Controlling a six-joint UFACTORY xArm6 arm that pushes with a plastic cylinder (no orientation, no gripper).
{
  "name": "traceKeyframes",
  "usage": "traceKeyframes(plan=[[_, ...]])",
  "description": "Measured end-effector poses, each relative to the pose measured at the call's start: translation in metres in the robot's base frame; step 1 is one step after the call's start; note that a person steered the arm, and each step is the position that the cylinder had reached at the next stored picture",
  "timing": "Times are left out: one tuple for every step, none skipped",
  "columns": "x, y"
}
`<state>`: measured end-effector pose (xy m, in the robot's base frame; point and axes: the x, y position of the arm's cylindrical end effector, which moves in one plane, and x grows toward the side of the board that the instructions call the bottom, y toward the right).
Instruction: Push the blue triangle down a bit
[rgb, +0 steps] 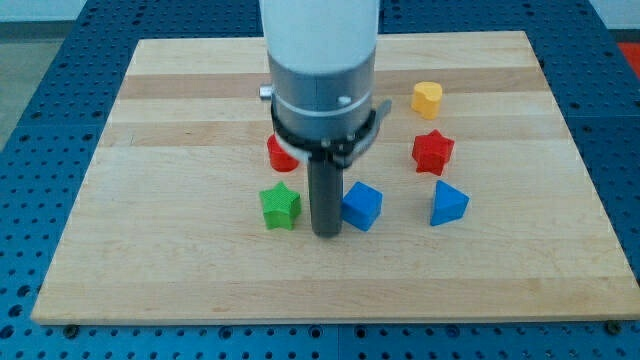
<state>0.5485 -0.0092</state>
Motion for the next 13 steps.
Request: traceKeyframes(plan=[[0.053,0.012],[0.060,0.072],[0.051,0.157],[0.001,0.224],[-0.010,0.227],[-0.047,0.221],[-0.047,0.221],[-0.047,0.209],[-0.046,0.189],[-0.045,0.176],[-0.045,0.166],[-0.045,0.165],[-0.045,0.165]])
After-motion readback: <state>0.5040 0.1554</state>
